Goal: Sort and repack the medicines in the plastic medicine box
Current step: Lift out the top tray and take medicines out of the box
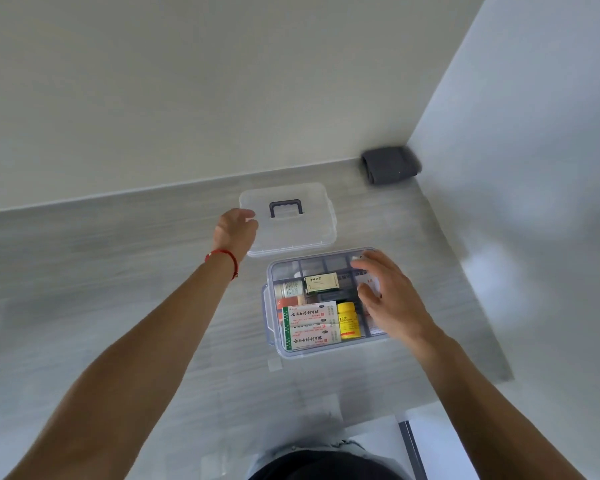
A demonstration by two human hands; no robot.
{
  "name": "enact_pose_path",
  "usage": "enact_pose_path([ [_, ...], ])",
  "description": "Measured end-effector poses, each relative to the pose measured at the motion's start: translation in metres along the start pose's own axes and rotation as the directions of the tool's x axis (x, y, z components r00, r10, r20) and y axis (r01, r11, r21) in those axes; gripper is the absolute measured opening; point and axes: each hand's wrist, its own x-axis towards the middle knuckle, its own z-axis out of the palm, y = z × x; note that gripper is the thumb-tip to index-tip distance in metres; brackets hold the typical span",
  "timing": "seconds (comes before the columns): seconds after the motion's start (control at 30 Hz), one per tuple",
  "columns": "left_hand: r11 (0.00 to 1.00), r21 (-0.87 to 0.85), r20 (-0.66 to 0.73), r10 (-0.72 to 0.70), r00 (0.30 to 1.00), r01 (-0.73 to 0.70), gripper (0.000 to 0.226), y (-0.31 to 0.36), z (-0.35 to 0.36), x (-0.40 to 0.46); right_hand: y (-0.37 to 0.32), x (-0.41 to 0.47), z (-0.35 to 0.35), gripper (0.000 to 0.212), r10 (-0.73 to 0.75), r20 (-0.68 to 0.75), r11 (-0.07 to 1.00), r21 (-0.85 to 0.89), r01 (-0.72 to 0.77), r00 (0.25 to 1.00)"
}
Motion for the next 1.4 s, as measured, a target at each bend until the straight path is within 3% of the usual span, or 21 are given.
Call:
enact_pose_path([
  [0.17, 0.978, 0.13, 0.005, 0.164, 0.987, -0.163, 0.039, -0.017, 0.003, -0.093, 0.003, -0.001, -0.011, 0.04, 0.162, -0.132, 0.981, 0.13, -0.145, 0.978],
  [0.23, 0.957, 0.212, -0.034, 0.211, 0.977, -0.199, 0.043, -0.03, 0.007, -0.117, 0.006, 0.0, -0.015, 0.043, 0.262, -0.11, 0.957, 0.157, -0.244, 0.959],
  [0.4, 0.961, 0.269, -0.01, 0.059, 0.998, -0.055, 0.053, -0.049, 0.019, -0.149, 0.011, 0.002, -0.02, 0.038, 0.309, -0.002, 0.945, 0.113, -0.307, 0.951],
  [0.6, 0.98, 0.178, -0.037, -0.081, 0.996, 0.086, 0.06, -0.031, 0.029, -0.161, 0.008, 0.012, -0.027, 0.034, 0.415, 0.017, 0.86, 0.319, -0.399, 0.91],
  [0.8, 0.99, 0.096, -0.049, -0.099, 0.994, 0.104, 0.06, -0.022, 0.033, -0.169, 0.008, 0.007, -0.026, 0.026, 0.359, 0.021, 0.89, 0.296, -0.348, 0.933],
  [0.9, 0.988, -0.045, -0.022, -0.146, 0.989, 0.145, 0.038, -0.014, 0.034, -0.173, 0.008, 0.005, -0.023, 0.034, 0.348, 0.042, 0.863, 0.375, -0.338, 0.936],
  [1.0, 0.929, -0.258, 0.007, -0.275, 0.962, 0.267, 0.01, -0.006, 0.032, -0.173, 0.006, 0.005, -0.027, 0.038, 0.436, 0.082, 0.76, 0.499, -0.416, 0.896],
  [1.13, 0.864, -0.391, -0.011, -0.35, 0.937, 0.318, 0.006, -0.002, 0.03, -0.174, 0.009, 0.009, -0.028, 0.041, 0.494, 0.128, 0.629, 0.63, -0.455, 0.86],
  [1.2, 0.851, -0.411, -0.005, -0.361, 0.932, 0.328, 0.006, -0.002, 0.029, -0.175, 0.008, 0.007, -0.029, 0.051, 0.481, 0.106, 0.62, 0.66, -0.423, 0.87],
  [1.4, 0.873, -0.38, 0.023, -0.323, 0.946, 0.307, 0.016, -0.007, 0.03, -0.175, 0.003, -0.008, -0.033, 0.043, 0.383, -0.002, 0.64, 0.721, -0.264, 0.924],
])
